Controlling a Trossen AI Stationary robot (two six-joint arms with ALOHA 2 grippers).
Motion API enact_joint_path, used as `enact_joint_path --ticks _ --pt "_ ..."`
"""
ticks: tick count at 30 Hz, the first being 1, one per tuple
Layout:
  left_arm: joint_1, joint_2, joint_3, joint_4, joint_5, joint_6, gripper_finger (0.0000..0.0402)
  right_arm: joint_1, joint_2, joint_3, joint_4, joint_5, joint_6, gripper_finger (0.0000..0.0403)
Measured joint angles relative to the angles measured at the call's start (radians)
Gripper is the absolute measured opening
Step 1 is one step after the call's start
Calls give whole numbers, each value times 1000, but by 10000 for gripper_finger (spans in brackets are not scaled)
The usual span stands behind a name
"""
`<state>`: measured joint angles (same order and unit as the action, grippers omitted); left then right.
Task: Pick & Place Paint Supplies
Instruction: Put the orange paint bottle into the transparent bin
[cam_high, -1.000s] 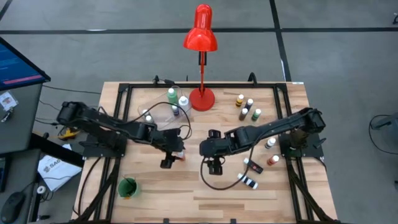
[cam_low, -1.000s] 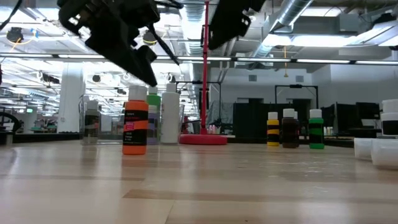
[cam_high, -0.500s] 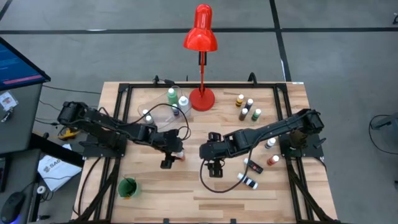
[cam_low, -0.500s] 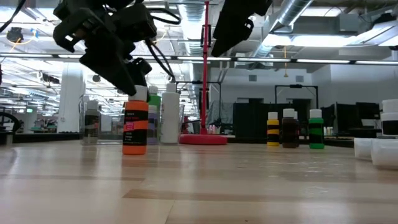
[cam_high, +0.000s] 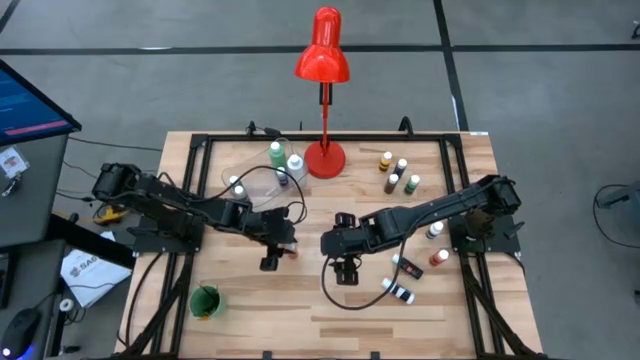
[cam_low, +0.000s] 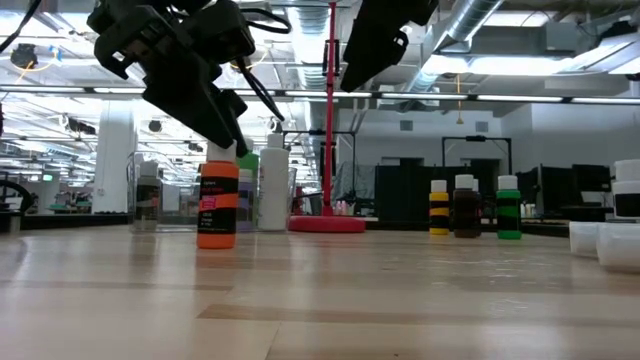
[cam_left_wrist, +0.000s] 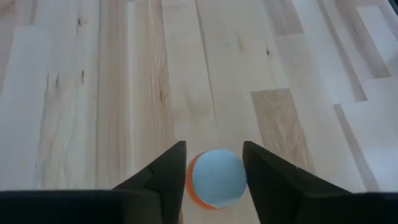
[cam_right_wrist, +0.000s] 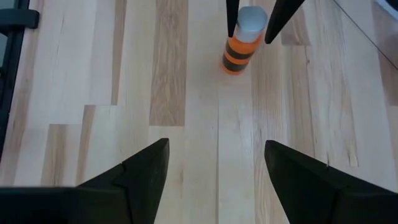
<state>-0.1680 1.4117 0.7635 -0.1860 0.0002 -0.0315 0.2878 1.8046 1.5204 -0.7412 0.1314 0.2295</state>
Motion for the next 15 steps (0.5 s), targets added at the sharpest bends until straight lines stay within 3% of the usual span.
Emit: enact_joint_path --ticks 7,15 --pt "0 0 0 0 -1 -8 107 0 0 0 -2 0 0 260" --pt "0 -78 -1 1 -21 -108 101 8 0 0 -13 0 17 260"
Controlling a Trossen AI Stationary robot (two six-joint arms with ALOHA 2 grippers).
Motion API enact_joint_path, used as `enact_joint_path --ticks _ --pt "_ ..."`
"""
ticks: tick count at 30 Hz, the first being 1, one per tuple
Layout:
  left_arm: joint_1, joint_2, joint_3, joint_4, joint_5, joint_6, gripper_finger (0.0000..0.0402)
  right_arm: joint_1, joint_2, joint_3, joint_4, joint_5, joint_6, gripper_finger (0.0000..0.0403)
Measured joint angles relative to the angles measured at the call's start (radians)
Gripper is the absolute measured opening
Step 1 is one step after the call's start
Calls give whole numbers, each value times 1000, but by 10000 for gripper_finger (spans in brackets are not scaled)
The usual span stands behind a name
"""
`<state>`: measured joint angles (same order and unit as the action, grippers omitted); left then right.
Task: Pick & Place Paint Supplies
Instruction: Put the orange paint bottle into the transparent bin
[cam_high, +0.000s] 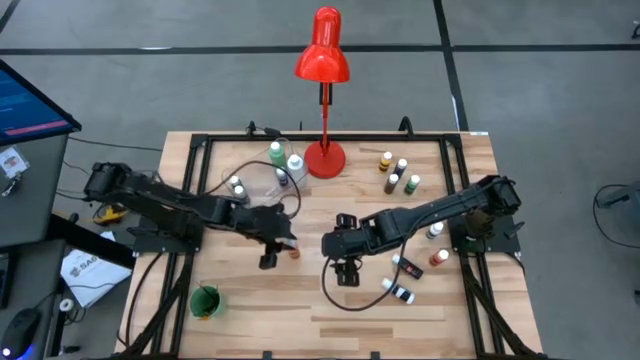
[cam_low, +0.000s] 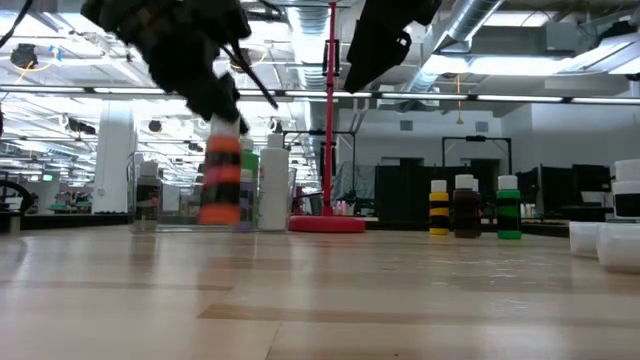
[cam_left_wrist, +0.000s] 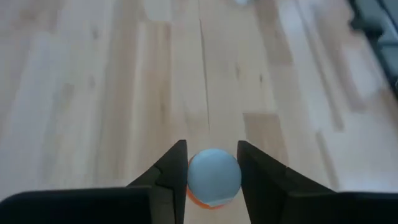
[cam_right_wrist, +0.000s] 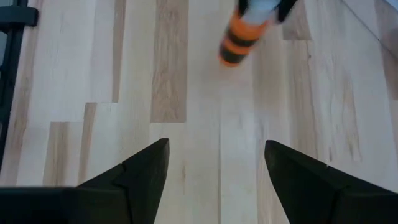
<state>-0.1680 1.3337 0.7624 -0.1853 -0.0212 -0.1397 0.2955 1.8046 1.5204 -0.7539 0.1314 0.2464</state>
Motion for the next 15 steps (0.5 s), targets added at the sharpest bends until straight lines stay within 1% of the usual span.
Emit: enact_joint_path --ticks 2,5,11,13,15 --pt "0 -51 0 2 -28 -24 101 7 0 0 -9 0 2 260" --pt "1 -151 0 5 -122 -50 101 13 0 0 -21 0 15 260" --pt "27 -373 0 1 -458 -39 101 18 0 0 -24 0 19 260" --pt "52 -430 0 -23 -538 -22 101 19 0 0 -24 0 27 260" --pt "85 -474 0 -73 -593 -22 101 19 0 0 -24 0 36 260"
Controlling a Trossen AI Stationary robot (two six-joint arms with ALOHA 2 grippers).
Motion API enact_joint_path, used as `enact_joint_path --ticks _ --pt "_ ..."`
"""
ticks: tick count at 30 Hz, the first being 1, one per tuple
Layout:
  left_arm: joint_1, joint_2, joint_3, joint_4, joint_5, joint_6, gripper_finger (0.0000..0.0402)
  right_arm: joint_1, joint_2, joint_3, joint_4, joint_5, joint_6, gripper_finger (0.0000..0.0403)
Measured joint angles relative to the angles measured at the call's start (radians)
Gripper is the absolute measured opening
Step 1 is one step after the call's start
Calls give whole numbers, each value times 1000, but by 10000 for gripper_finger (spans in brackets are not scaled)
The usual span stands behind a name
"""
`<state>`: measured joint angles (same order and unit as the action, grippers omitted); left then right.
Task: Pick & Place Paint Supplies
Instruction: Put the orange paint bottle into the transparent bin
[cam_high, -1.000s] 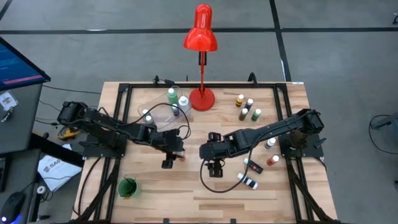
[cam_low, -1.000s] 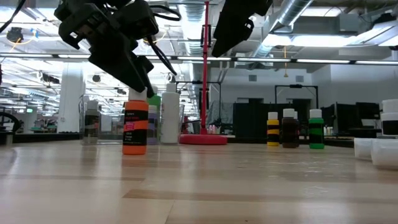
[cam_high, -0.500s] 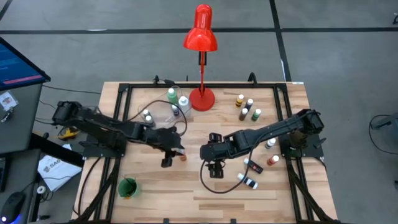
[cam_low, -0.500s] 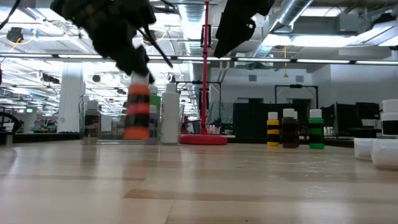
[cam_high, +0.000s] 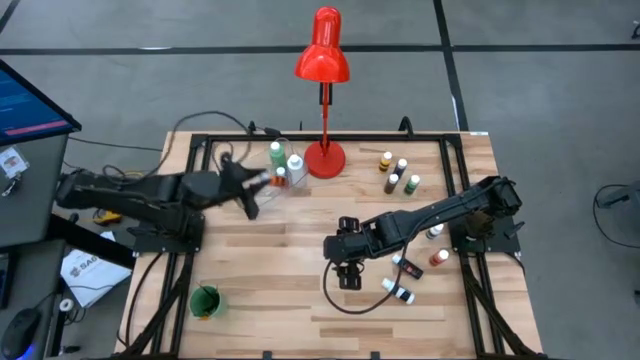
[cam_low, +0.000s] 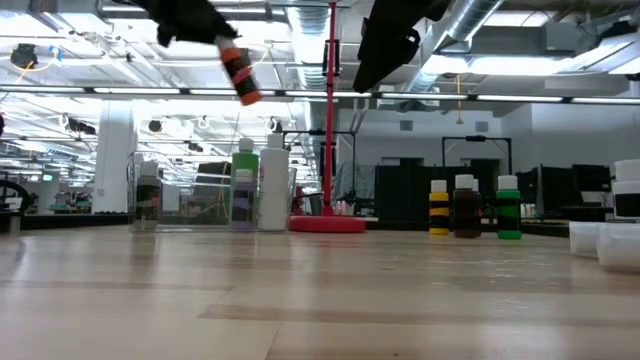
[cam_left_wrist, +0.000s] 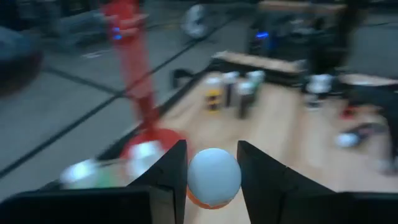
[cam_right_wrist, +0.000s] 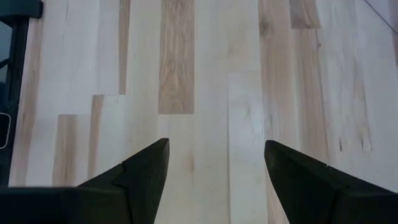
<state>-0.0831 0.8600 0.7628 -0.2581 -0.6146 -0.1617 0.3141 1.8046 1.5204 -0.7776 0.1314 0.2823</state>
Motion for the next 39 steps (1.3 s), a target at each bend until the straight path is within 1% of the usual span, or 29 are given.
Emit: enact_joint_path --ticks 2,5,10,12,15,18,21,27,30,34,37,39 --pt "42 -24 0 -59 -28 -5 101 0 0 0 0 0 7 260" --pt "119 -32 0 -138 -43 -37 101 0 0 0 4 0 8 260" --pt "259 16 0 -159 -38 -47 102 0 0 0 7 0 18 260" --pt "315 45 0 -159 -5 -46 102 0 0 0 8 0 23 260" --pt "390 103 0 -162 85 -47 102 0 0 0 8 0 33 260" --pt "440 162 0 -160 129 -47 102 0 0 0 8 0 33 260" --pt "472 213 0 -146 142 -31 102 0 0 0 7 0 41 260" --pt "519 278 -22 -36 189 0 102 0 0 0 6 0 52 260" --pt "538 284 -66 0 221 -4 102 0 0 0 4 0 52 260" --pt "539 270 -119 20 223 -21 102 0 0 0 4 0 52 260" --pt "539 262 -167 133 225 -24 102 0 0 0 4 0 52 260" --pt "539 263 -201 193 245 -27 102 0 0 0 4 0 52 260"
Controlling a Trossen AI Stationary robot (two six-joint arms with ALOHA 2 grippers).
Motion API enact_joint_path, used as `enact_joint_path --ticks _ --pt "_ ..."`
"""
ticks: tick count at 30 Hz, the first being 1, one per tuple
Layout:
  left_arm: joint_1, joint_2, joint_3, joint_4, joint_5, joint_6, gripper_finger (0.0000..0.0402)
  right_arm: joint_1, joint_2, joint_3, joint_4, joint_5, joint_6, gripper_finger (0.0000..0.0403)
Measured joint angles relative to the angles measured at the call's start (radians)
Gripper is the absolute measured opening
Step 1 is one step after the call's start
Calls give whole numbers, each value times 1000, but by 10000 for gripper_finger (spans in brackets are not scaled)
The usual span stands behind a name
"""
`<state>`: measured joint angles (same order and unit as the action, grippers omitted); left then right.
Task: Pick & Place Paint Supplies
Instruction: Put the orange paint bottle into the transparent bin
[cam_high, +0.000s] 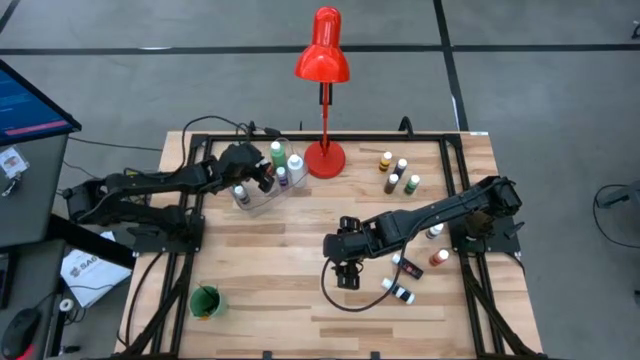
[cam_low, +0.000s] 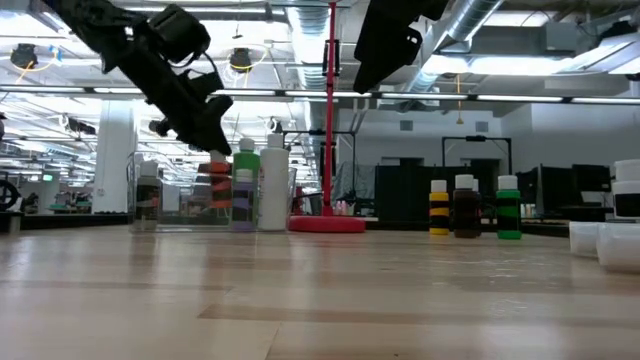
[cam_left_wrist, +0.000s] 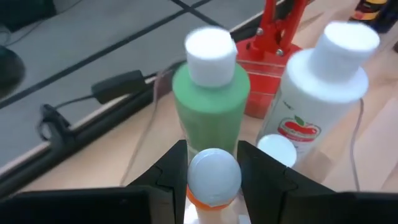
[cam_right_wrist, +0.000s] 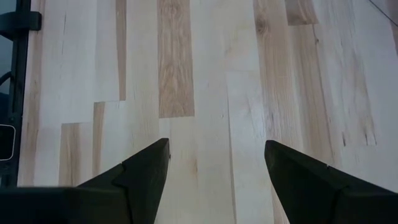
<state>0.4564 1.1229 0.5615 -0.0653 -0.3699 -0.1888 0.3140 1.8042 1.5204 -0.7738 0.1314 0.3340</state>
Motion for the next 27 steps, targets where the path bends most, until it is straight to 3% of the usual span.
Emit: enact_joint_path --ticks 12,27 --pt "1 8 -95 105 -24 -8 102 -9 0 0 3 0 -3 260" --pt "47 75 -95 143 0 32 102 -15 0 0 4 0 -3 260"
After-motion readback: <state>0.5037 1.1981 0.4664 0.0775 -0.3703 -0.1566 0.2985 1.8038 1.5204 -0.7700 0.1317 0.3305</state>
